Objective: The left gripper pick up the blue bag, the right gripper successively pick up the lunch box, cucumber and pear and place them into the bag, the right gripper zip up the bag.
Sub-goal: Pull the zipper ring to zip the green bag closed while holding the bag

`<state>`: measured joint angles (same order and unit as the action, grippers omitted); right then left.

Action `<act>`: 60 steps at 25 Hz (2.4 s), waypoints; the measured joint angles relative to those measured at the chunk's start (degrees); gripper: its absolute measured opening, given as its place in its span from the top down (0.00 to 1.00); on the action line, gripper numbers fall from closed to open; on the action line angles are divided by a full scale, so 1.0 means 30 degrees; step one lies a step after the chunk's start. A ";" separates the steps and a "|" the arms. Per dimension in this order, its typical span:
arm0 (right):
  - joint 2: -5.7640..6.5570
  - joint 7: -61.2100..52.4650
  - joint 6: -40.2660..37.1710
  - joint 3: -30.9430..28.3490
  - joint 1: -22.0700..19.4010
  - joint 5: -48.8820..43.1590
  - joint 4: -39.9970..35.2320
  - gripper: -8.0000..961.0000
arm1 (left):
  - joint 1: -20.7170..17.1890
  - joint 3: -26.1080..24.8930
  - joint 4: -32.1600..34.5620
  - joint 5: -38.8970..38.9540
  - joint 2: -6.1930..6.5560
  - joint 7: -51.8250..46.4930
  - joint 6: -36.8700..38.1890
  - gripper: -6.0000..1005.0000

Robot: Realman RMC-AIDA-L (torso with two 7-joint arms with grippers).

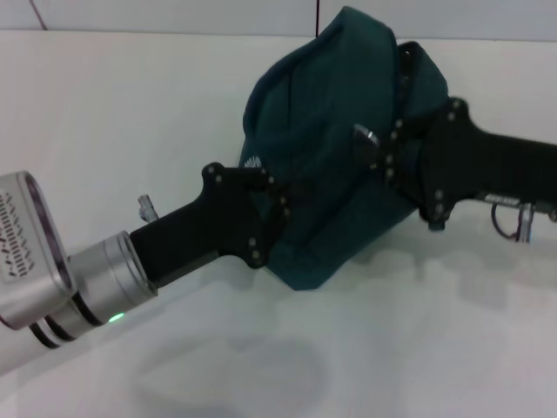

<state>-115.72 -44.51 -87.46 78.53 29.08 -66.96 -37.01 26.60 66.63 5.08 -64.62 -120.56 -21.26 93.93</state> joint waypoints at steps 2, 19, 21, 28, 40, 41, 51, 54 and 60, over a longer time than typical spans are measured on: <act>-0.0001 0.0858 0.0020 -0.0229 -0.0012 0.0867 0.0493 0.96 | -0.0106 0.0320 0.0007 -0.0125 0.0038 0.0198 0.0221 0.84; -0.0056 0.5797 0.0533 -0.0601 -0.0083 0.4975 0.1950 0.96 | -0.0399 0.1894 0.0433 -0.0011 0.0234 0.0645 0.0260 0.83; -0.0086 0.6468 0.0761 -0.0548 -0.0023 0.5419 0.2296 0.96 | -0.0561 0.1830 0.0432 0.0238 0.0245 0.0646 0.0147 0.82; -0.0158 0.7388 0.0426 0.0184 0.0350 0.6112 0.2479 0.96 | -0.1285 0.1880 -0.0062 0.2987 -0.0051 0.1309 0.0245 0.82; -0.0154 0.7486 0.1422 0.0564 0.1143 0.6133 0.2654 0.96 | -0.0597 0.1921 -0.0921 0.5312 -0.0098 -0.0092 0.1464 0.64; -0.0155 0.7488 0.1432 0.0567 0.1176 0.6134 0.2654 0.97 | -0.0390 0.1935 -0.0970 0.5289 -0.0098 -0.0180 0.1461 0.59; -0.0156 0.7646 0.1467 0.0740 0.1214 0.6131 0.2693 0.97 | 0.1115 0.1818 -0.1004 0.5900 -0.0098 -0.2190 0.0195 0.38; -0.0156 0.7652 0.1470 0.1024 0.1235 0.6151 0.2693 0.97 | 0.1305 0.1815 -0.0905 0.6085 -0.0097 -0.2341 -0.0217 0.43; -0.0156 0.7660 0.1434 0.1380 0.1136 0.6613 0.2681 0.97 | 0.1410 0.1902 -0.0840 0.6110 -0.0076 -0.2264 -0.0700 0.55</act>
<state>-116.19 -21.53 -83.16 82.67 32.49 -47.12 -28.97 30.83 72.33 2.56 -46.29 -120.79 -28.05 91.83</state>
